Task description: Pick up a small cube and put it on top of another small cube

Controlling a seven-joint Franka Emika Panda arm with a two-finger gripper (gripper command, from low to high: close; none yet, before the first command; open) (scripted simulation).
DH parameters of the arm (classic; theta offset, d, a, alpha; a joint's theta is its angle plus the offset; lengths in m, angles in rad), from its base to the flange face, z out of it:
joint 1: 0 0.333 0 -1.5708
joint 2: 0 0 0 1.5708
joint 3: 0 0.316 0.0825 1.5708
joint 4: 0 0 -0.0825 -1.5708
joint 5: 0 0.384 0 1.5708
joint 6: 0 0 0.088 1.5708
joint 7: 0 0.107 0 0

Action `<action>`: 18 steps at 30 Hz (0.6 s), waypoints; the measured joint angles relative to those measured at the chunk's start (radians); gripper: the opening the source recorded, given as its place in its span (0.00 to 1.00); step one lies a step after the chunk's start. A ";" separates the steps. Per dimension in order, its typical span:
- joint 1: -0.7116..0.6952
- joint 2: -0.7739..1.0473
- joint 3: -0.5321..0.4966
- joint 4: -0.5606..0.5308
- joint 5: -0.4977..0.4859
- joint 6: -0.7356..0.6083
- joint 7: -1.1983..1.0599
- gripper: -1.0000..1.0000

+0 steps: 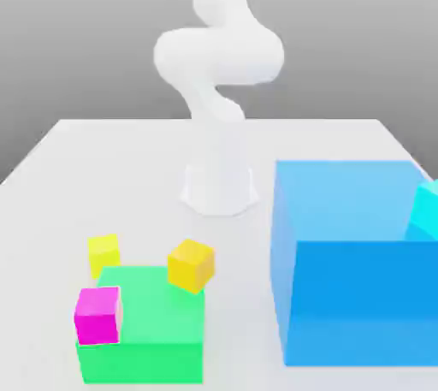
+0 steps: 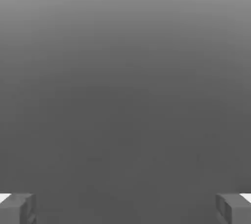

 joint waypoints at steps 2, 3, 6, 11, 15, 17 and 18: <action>-0.020 0.061 -0.041 -0.061 -0.040 0.051 -0.063 0.50; -0.031 0.091 -0.062 -0.091 -0.059 0.075 -0.095 0.50; -0.064 0.180 -0.132 -0.180 -0.111 0.149 -0.194 0.50; -0.124 0.327 -0.263 -0.327 -0.182 0.273 -0.371 0.50; -0.167 0.442 -0.372 -0.442 -0.219 0.371 -0.524 0.50; -0.187 0.501 -0.426 -0.500 -0.227 0.421 -0.607 0.50; -0.194 0.531 -0.455 -0.529 -0.225 0.446 -0.653 0.50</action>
